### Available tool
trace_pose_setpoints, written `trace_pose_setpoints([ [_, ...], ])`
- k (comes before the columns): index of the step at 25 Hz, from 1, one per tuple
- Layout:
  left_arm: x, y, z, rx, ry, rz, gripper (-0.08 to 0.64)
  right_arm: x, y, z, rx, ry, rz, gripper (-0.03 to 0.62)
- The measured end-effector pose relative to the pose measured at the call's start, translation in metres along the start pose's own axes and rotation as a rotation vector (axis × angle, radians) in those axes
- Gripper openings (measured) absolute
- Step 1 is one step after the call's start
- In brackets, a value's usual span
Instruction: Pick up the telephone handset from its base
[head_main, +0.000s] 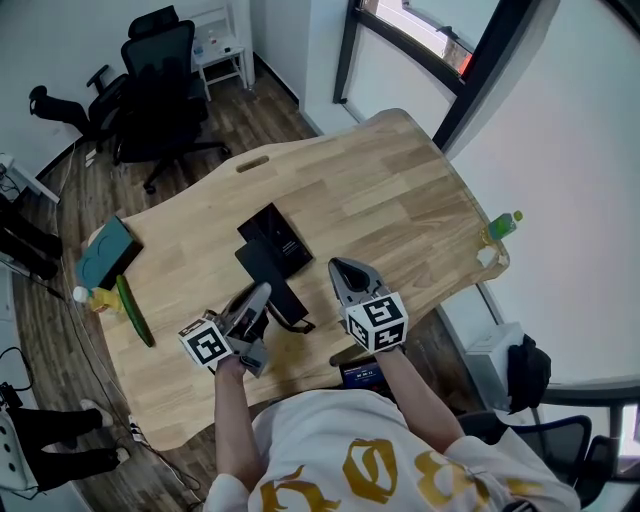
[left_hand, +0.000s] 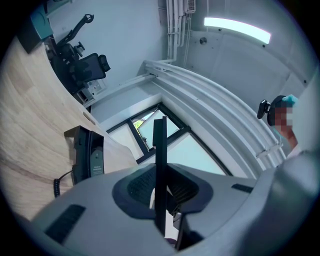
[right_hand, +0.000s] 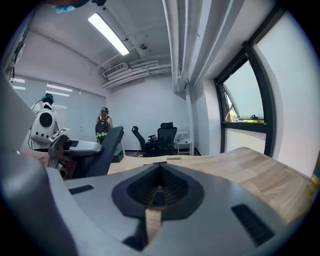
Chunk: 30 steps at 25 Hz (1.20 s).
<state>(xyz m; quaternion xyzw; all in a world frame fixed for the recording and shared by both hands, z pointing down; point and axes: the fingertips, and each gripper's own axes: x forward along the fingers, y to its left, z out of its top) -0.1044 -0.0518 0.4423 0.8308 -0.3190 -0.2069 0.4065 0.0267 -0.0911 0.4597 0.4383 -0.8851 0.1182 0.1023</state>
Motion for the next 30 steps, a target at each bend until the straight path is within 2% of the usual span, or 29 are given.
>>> trace_pose_setpoints([
  [3,-0.001,0.0,-0.002,0.002,0.006,0.001,0.072,-0.001,0.001,0.0,0.021,-0.004,0.007,0.005],
  [20,0.0,0.001,-0.002,-0.024,0.008,-0.014,0.072,0.003,-0.006,0.001,0.0,0.003,-0.007,0.005],
  [30,0.002,0.004,-0.002,-0.031,0.015,-0.015,0.072,0.01,0.005,0.0,0.001,0.005,0.029,0.005],
])
